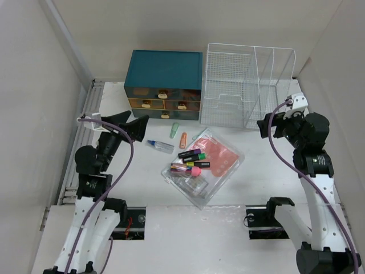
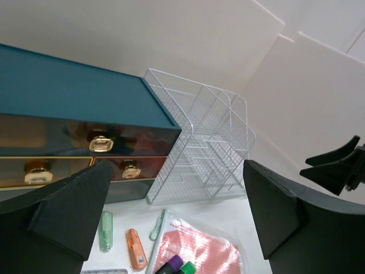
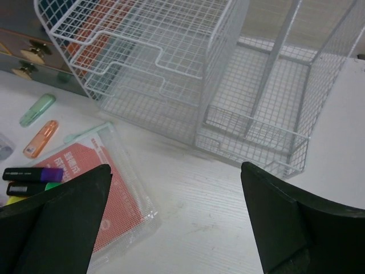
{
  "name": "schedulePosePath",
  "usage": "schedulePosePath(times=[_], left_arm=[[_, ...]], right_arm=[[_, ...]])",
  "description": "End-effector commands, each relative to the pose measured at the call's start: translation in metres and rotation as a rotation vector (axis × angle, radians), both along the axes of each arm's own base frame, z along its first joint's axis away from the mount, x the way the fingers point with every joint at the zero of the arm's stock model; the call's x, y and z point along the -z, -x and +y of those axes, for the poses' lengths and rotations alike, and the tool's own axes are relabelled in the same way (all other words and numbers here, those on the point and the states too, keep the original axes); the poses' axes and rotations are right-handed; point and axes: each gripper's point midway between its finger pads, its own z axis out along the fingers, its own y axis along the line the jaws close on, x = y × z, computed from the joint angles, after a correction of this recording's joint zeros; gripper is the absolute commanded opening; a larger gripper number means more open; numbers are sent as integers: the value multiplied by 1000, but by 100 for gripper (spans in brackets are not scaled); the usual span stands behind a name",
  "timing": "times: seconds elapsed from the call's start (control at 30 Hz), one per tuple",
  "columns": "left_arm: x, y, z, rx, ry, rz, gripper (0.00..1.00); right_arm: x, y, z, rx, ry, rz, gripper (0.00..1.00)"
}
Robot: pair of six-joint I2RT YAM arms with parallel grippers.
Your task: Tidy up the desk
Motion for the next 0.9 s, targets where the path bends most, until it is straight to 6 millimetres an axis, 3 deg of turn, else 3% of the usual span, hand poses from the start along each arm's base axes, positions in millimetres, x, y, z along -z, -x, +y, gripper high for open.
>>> schedulePosePath(times=[0.0,0.07,0.17,0.3,0.37,0.43,0.47,0.5,0.53,0.57,0.6,0.63,0.7,0.87], left_arm=[[-32,15,0,16,19,-70,100],[-32,24,-15,107,-9,-87,100],[-25,24,-25,152,-33,-79,100],[20,13,-40,227,-51,108,100],[58,6,-47,254,-66,291,100],[74,7,-55,279,-64,377,100],[71,7,-57,279,-62,366,100],[77,8,-63,294,-67,376,93],[77,5,-61,276,-65,376,90],[82,8,-64,287,-69,386,86],[85,6,-64,287,-71,397,83],[87,5,-64,287,-71,395,80],[94,10,-69,324,-66,412,69],[105,16,-80,364,-74,452,66]], right_arm=[[-25,4,12,-78,1,-65,100],[-31,11,16,-117,30,-108,100],[-11,10,10,-114,95,-92,100],[6,6,9,-125,81,-11,100],[9,10,30,-256,57,-16,100],[19,13,45,-344,10,14,96],[23,13,50,-369,-13,26,58],[35,10,53,-371,-58,71,37],[42,7,52,-354,-81,95,27],[49,5,52,-351,-93,116,27],[59,4,54,-364,-102,132,56],[68,2,58,-384,-113,158,75],[80,5,67,-448,-148,192,77],[129,9,81,-518,-267,383,100]])
